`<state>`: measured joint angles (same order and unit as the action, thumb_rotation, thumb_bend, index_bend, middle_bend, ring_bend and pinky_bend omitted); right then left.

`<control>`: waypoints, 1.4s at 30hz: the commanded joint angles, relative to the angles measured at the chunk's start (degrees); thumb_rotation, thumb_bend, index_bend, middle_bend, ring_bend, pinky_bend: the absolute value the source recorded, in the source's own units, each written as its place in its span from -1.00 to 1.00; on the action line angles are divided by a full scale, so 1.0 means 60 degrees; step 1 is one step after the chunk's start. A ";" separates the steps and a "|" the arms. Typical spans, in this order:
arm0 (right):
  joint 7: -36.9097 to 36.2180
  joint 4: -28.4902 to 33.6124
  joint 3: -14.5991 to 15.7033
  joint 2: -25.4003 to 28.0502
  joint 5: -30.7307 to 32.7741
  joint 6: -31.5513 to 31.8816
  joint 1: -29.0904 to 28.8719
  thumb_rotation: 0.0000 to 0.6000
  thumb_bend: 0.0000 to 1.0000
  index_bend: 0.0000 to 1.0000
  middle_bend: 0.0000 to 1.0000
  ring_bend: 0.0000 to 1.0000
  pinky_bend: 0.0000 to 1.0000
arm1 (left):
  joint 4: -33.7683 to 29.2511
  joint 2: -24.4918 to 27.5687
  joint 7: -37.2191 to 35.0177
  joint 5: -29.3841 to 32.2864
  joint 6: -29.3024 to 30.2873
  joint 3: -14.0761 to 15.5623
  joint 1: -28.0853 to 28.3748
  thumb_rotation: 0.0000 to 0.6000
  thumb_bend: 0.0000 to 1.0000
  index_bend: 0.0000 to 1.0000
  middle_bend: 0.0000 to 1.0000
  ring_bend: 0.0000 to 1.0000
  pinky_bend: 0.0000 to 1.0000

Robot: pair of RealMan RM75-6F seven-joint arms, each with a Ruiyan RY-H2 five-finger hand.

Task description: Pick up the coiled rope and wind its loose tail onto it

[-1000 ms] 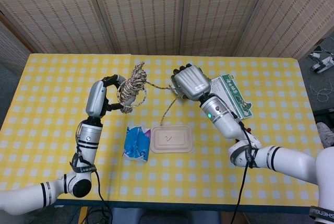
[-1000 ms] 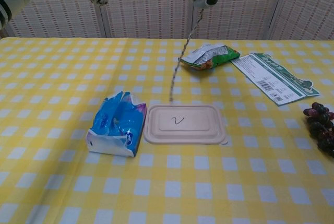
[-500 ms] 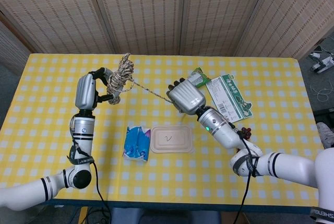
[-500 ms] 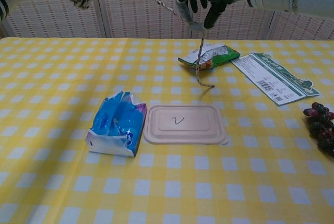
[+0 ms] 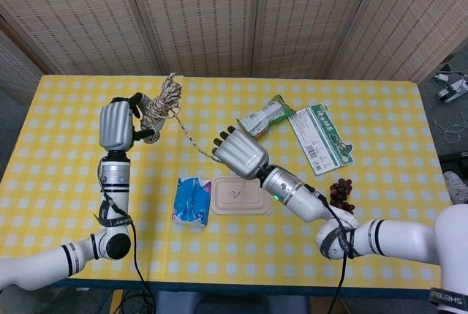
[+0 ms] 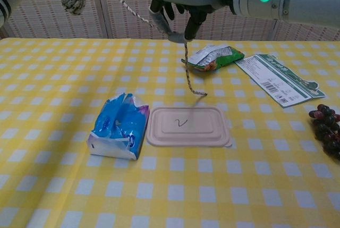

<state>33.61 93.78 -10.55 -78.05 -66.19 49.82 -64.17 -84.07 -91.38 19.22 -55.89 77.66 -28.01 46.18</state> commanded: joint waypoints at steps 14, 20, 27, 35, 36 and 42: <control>-0.0150 0.0258 -0.1000 -0.0120 0.0300 0.0131 -0.0579 1.00 0.24 0.27 -0.20 -0.24 -0.26 | 0.0490 -0.0315 0.1759 -0.0952 -0.0161 0.1469 0.0190 0.91 -0.51 0.42 0.53 0.19 -0.23; -0.0373 -0.0057 -0.1227 -0.0280 0.0715 0.0087 -0.0734 1.00 0.27 0.27 -0.25 -0.27 -0.26 | 0.0548 -0.0401 0.1619 -0.1478 -0.0293 0.1940 0.0056 0.98 -0.51 0.42 0.53 0.18 -0.23; -0.0564 -0.0553 -0.1382 -0.0309 0.1181 0.0054 -0.0811 1.00 0.33 0.27 -0.27 -0.28 -0.26 | 0.0730 -0.0346 0.0610 -0.2533 -0.0196 0.2354 -0.0173 1.00 -0.51 0.42 0.53 0.18 -0.23; -0.0657 -0.1016 -0.1360 -0.0240 0.1640 -0.0049 -0.0821 1.00 0.40 0.27 -0.27 -0.28 -0.26 | 0.1168 -0.0280 -0.0844 -0.3946 0.0008 0.2812 -0.0319 1.00 -0.51 0.43 0.53 0.17 -0.23; -0.0673 -0.1086 -0.1352 -0.0232 0.1708 -0.0060 -0.0816 1.00 0.41 0.27 -0.27 -0.28 -0.26 | 0.1245 -0.0289 -0.1020 -0.4104 0.0072 0.2839 -0.0340 1.00 -0.51 0.43 0.53 0.17 -0.23; -0.0792 -0.1406 -0.1307 -0.0200 0.1963 -0.0096 -0.0770 1.00 0.41 0.27 -0.27 -0.28 -0.26 | 0.1605 -0.0301 -0.2218 -0.4823 0.0474 0.2799 -0.0385 1.00 -0.51 0.43 0.53 0.17 -0.23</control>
<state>29.01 85.60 -18.49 -79.29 -54.57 49.33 -68.86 -75.43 -93.17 8.47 -83.62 79.38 -11.10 44.08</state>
